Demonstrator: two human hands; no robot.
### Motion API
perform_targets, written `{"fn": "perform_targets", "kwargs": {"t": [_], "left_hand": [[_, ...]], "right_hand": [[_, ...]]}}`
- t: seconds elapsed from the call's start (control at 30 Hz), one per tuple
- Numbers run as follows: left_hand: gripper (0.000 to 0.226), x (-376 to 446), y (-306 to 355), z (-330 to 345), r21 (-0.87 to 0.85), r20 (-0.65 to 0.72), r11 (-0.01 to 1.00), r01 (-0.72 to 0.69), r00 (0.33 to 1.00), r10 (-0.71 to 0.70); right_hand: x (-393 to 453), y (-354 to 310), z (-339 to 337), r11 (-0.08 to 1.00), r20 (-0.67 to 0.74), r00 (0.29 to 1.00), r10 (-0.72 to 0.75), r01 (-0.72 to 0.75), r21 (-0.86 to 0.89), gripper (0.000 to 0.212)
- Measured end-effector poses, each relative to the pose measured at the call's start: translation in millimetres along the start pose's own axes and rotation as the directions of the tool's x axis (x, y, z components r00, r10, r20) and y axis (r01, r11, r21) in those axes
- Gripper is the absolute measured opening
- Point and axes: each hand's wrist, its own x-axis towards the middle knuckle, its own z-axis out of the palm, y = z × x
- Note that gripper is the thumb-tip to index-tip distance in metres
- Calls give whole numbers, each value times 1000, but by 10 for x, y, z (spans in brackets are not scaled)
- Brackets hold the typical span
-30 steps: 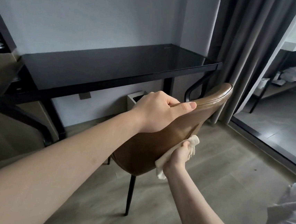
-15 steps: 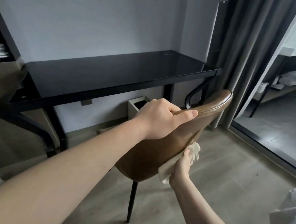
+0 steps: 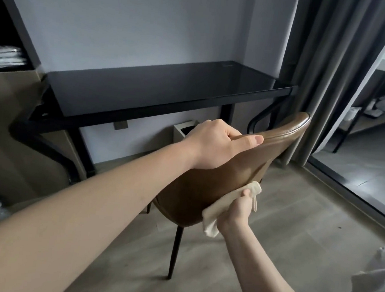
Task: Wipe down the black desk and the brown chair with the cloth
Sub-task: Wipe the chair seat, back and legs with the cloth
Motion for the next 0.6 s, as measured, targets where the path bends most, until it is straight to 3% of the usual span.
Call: {"fn": "perform_targets", "kwargs": {"t": [0.07, 0.17, 0.3, 0.43, 0.6], "left_hand": [[73, 17, -22, 3, -19, 6, 1000, -15, 1000, 15], [73, 55, -55, 22, -18, 3, 999, -35, 999, 36], [73, 72, -91, 47, -30, -4, 997, -70, 998, 70], [74, 78, -116, 57, -28, -7, 997, -75, 997, 75], [74, 31, -64, 20, -16, 3, 999, -45, 999, 45]], "right_hand": [[472, -6, -39, 997, -20, 998, -53, 52, -51, 63], [1193, 69, -149, 996, 13, 998, -64, 64, -64, 45], [1576, 215, -236, 989, 10, 996, -91, 92, -119, 76], [1193, 212, -183, 977, -11, 996, -83, 79, -200, 75], [342, 296, -126, 966, -35, 973, 228, -230, -117, 72]]}}
